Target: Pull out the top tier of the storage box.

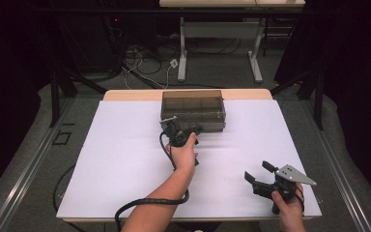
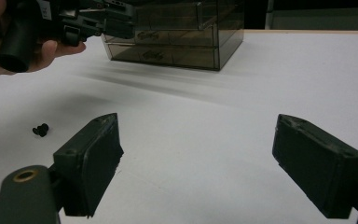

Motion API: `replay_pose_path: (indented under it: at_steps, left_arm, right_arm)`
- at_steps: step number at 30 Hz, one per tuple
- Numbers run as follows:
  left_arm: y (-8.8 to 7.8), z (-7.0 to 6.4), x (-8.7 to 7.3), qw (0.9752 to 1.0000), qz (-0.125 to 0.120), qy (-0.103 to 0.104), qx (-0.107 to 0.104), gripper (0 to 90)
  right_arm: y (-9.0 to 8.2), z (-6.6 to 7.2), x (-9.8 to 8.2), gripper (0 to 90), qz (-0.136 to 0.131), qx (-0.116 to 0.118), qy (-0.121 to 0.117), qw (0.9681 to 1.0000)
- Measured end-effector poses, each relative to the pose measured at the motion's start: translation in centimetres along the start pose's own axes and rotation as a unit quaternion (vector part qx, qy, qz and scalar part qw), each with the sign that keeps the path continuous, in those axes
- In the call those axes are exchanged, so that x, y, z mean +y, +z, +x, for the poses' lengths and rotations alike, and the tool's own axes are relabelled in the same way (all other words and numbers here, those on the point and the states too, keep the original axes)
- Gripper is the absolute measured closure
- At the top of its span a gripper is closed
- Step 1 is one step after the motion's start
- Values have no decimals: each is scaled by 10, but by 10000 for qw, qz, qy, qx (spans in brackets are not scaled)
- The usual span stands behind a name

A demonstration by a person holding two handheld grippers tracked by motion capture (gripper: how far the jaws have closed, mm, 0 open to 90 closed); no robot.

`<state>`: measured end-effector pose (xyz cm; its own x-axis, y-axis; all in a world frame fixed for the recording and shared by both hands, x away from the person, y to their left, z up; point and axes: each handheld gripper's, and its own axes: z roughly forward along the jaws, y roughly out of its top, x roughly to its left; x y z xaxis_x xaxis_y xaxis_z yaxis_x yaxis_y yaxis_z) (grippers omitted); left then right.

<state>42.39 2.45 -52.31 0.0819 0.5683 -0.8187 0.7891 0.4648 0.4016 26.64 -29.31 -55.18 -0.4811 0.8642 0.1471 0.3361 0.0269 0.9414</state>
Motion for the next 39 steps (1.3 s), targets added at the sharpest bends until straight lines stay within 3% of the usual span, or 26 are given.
replay_pose_path:
  at_steps: [11,19,25,31,39]
  left_arm:
    - [-12,-6,-2,9997,125,149,-134,639]
    - [-18,-14,-1,9988,202,446,-99,603]
    - [-19,-17,1,9989,113,441,-141,567]
    - [-20,-23,4,9976,-21,681,-157,523]
    - [-23,-29,9,9949,-157,992,-17,477]
  right_arm:
    - [1,0,0,148,-1,-73,15,10000]
    - [0,-1,0,148,44,-1,34,10000]
    - [1,0,0,148,43,-11,30,10000]
    - [1,-1,-1,148,24,11,54,10000]
    - [1,0,-1,148,21,19,39,10000]
